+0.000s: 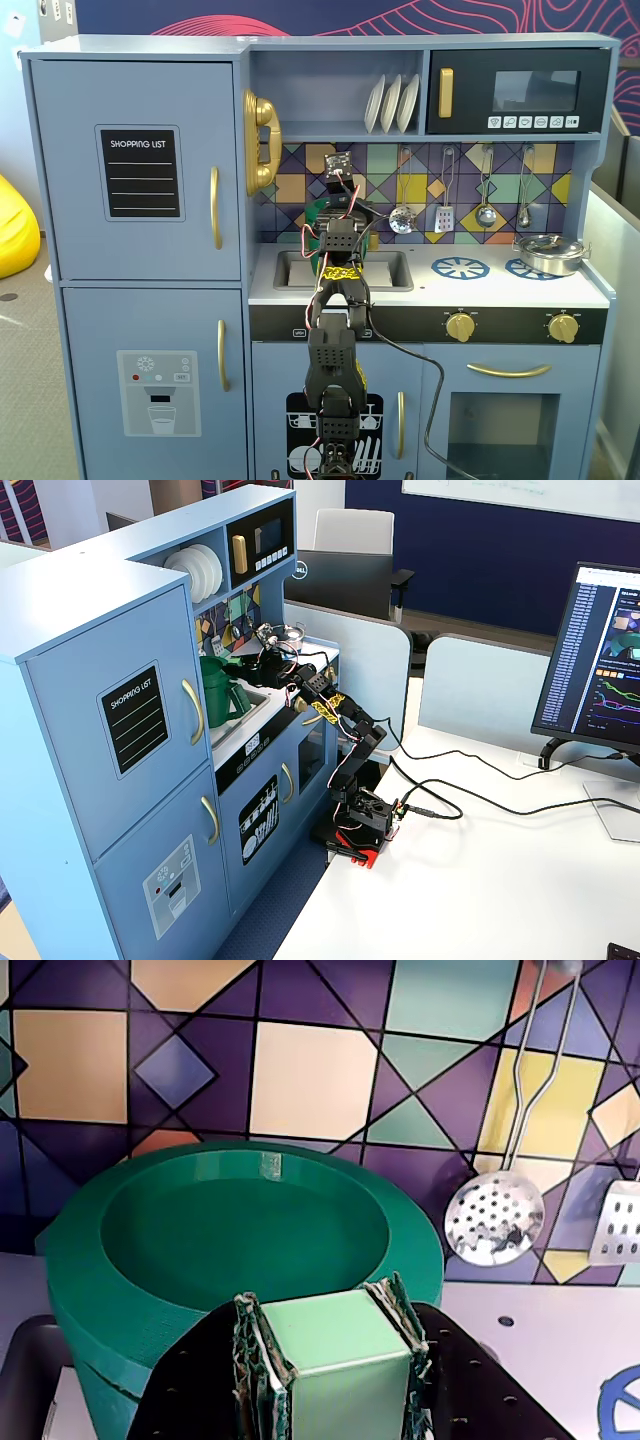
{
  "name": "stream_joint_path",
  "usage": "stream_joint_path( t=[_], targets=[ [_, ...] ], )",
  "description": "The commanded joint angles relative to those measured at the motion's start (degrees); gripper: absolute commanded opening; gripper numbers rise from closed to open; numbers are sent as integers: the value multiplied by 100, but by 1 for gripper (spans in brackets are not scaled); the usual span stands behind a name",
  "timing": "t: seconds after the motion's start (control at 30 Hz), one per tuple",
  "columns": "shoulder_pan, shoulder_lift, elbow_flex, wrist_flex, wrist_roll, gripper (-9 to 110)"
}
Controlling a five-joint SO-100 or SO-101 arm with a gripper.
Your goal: Pick up the lid from the counter and put it on the green recipient
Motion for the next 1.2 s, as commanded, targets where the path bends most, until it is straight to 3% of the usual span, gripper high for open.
stream_joint_path(
  t=[0.0,0.2,0.33,0.47,0.6,0.8,1.03,1.17],
  targets=[
    [-44,88,-158,-211,-123,0],
    [-53,281,132,-202,-220,0],
    [-141,369,158,-237,88,21],
    [-158,378,-9,-396,141,31],
    [-70,536,-510,62,18,32],
    [-26,1907,-316,2074,-167,31],
    [44,4087,1723,4017,-229,24],
    [185,4878,3744,4131,149,22]
  ],
)
